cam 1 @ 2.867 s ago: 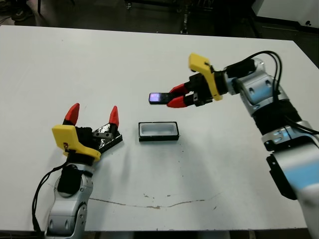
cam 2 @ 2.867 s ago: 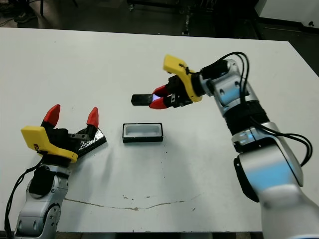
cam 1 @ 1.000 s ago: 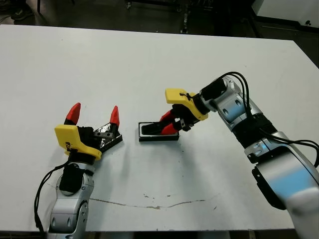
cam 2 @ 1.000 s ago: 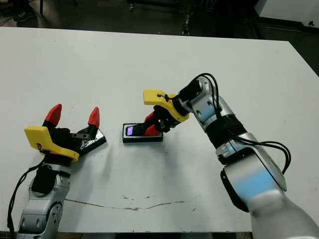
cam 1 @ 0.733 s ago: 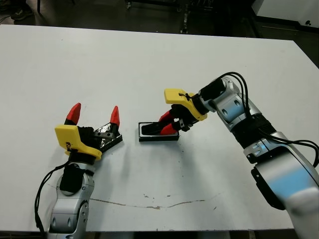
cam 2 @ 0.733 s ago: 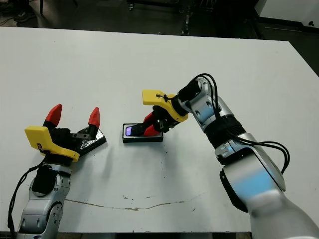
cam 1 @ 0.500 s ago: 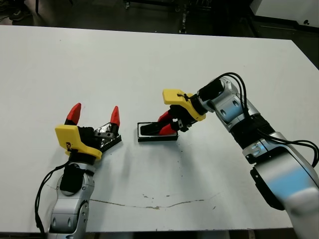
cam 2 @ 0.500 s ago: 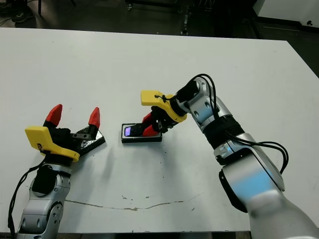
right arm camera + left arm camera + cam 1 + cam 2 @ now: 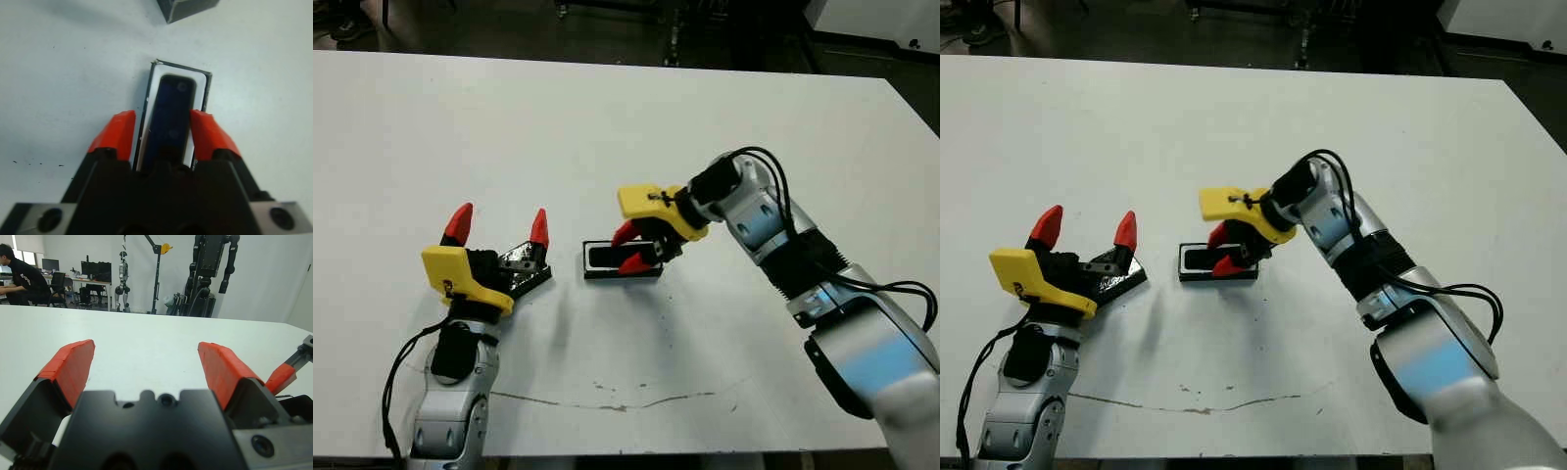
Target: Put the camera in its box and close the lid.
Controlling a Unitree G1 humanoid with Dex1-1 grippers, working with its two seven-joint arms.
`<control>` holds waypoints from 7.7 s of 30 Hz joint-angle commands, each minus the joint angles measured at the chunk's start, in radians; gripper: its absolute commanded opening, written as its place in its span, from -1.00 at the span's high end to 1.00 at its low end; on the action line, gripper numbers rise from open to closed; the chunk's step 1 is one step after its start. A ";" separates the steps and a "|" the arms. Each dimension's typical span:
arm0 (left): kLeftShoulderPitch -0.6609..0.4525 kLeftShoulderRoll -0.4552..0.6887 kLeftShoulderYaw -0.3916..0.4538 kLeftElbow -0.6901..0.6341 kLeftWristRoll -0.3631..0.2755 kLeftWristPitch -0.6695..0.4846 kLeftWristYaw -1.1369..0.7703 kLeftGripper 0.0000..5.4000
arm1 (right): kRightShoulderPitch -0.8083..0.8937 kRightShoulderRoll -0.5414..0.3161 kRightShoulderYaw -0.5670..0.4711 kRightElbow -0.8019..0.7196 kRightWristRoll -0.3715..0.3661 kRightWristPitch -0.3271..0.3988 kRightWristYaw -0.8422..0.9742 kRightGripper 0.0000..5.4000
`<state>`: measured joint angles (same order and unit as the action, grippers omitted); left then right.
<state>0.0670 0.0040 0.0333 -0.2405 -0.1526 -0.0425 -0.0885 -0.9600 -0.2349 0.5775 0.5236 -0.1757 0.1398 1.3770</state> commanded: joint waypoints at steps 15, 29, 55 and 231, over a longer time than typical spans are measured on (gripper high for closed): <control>0.011 0.000 0.000 0.006 -0.005 0.001 -0.003 -1.00 | -0.007 -0.026 -0.047 0.038 0.015 0.017 -0.023 -1.00; 0.007 -0.002 0.001 0.011 -0.011 -0.003 -0.004 -1.00 | -0.040 -0.122 -0.191 -0.153 0.112 0.216 -0.013 -1.00; 0.002 0.005 0.003 0.000 0.006 0.011 0.003 -1.00 | 0.487 -0.047 -0.413 -0.636 0.145 0.047 -0.769 0.01; -0.173 0.793 0.091 -0.161 -0.478 0.940 -0.657 -1.00 | 0.873 0.041 -0.568 -0.938 0.402 0.285 -1.101 0.99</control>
<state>-0.1198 0.8054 0.1204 -0.4111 -0.6406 0.9015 -0.7563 -0.1036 -0.1865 0.0158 -0.4128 0.2231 0.4163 0.2785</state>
